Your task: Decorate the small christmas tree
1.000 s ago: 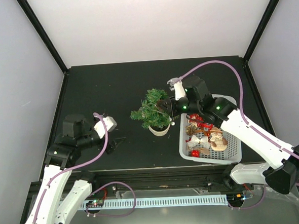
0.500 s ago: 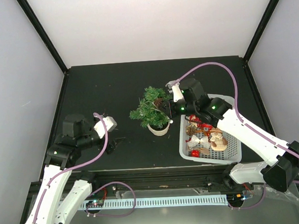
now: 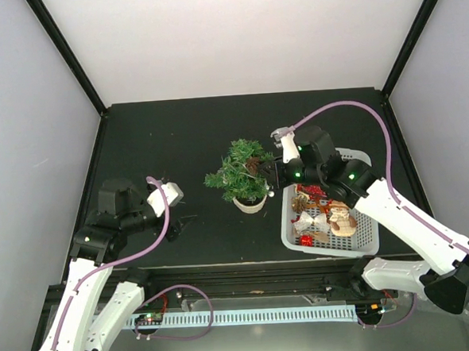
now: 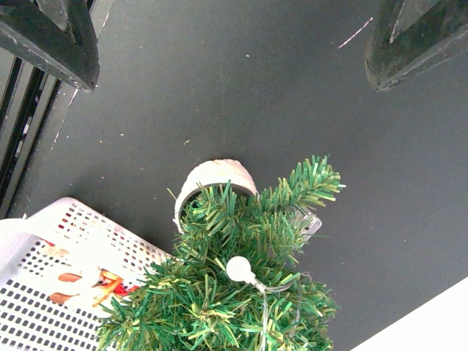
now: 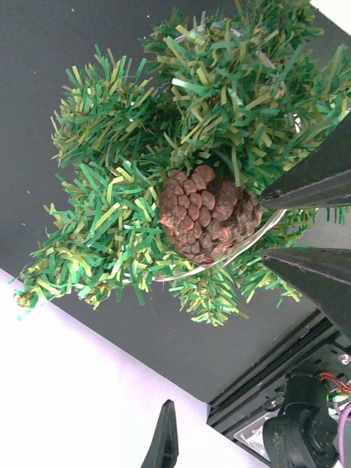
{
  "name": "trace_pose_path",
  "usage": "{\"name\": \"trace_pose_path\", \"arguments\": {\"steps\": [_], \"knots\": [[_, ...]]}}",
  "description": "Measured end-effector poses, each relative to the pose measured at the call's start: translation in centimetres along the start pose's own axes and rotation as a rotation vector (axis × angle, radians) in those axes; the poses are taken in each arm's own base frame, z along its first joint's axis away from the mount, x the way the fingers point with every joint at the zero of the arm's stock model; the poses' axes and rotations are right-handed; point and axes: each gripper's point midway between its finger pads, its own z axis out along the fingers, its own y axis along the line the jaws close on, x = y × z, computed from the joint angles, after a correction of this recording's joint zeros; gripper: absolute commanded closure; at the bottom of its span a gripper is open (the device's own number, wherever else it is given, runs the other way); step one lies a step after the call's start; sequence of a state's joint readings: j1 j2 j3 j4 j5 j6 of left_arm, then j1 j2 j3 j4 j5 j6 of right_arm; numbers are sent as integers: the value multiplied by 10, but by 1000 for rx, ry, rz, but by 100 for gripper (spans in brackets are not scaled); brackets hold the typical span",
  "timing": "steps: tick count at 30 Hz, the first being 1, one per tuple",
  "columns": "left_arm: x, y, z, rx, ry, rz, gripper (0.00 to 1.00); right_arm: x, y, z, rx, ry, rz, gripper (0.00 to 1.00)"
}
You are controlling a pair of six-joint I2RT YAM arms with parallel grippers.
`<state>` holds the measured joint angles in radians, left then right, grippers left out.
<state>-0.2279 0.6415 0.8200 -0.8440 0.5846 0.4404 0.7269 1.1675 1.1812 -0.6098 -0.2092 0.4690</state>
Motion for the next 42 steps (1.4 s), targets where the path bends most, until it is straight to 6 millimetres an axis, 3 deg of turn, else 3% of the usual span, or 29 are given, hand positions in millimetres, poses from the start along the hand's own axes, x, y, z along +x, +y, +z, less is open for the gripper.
{"name": "trace_pose_path", "arguments": {"steps": [10, 17, 25, 33, 42], "knots": [[1, 0, 1, 2, 2, -2, 1, 3, -5, -3, 21, -4, 1, 81], [2, 0, 1, 1, 3, -3, 1, -18, 4, 1, 11, -35, -5, 81], [3, 2, 1, -8, 4, -8, 1, -26, 4, 14, 9, -44, -11, 81], [3, 3, 1, -9, 3, -8, 1, -23, 1, 25, 7, -37, -10, 82], [3, 3, 1, -10, 2, -9, 1, -6, -7, 30, 18, -3, -2, 81]]}}
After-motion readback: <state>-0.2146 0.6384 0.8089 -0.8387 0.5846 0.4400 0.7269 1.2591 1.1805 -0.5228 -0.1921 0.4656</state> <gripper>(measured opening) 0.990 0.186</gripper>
